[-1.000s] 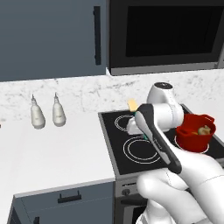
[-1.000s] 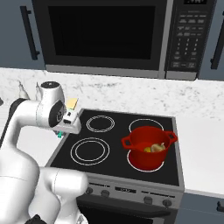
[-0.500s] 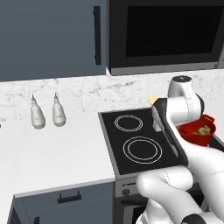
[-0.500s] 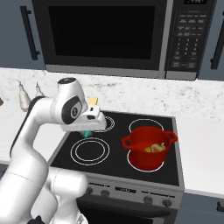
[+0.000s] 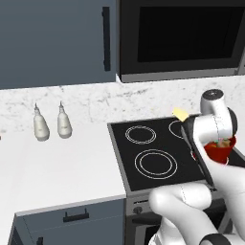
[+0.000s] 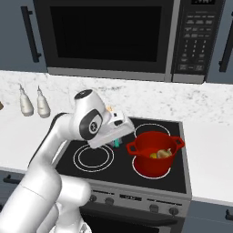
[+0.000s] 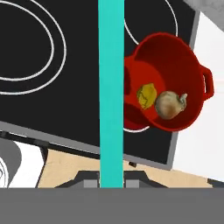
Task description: Put the lemon and onion in the pot. Retrieve the spatula and lightly stir the vegetables in the pot.
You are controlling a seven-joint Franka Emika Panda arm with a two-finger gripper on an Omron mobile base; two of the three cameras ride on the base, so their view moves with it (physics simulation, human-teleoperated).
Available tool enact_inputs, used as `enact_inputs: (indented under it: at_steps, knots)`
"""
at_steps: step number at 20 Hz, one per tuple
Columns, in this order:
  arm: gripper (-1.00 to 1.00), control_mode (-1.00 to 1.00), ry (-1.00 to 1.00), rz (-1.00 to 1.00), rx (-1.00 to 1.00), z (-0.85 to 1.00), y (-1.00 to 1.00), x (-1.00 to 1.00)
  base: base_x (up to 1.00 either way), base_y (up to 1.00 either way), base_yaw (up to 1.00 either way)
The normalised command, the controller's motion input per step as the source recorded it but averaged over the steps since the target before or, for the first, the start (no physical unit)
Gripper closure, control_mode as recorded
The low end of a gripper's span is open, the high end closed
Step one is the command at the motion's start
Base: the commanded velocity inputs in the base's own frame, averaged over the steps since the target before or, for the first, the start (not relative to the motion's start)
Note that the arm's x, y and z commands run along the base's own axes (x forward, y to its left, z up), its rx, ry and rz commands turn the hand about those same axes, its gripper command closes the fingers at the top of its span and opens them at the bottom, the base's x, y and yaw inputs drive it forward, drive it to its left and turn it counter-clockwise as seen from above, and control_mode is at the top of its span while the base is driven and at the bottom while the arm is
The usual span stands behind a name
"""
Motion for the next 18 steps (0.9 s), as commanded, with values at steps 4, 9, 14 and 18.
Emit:
enact_inputs:
  at_steps: [4,9,14,18]
  knots:
    - [1.0,-1.0,0.0,0.18,-0.35,0.12,-0.96,0.0,0.0,0.0,0.0]
    - [1.0,-1.0,0.0,0.16,-0.45,0.08,-0.87,0.0,0.0,0.0,0.0]
    - [1.0,-1.0,0.0,0.11,-0.2,0.07,-0.68,0.08,0.0,0.0,0.0]
    - [1.0,-1.0,0.0,0.0,0.0,0.0,0.0,0.0,0.0,0.0,0.0]
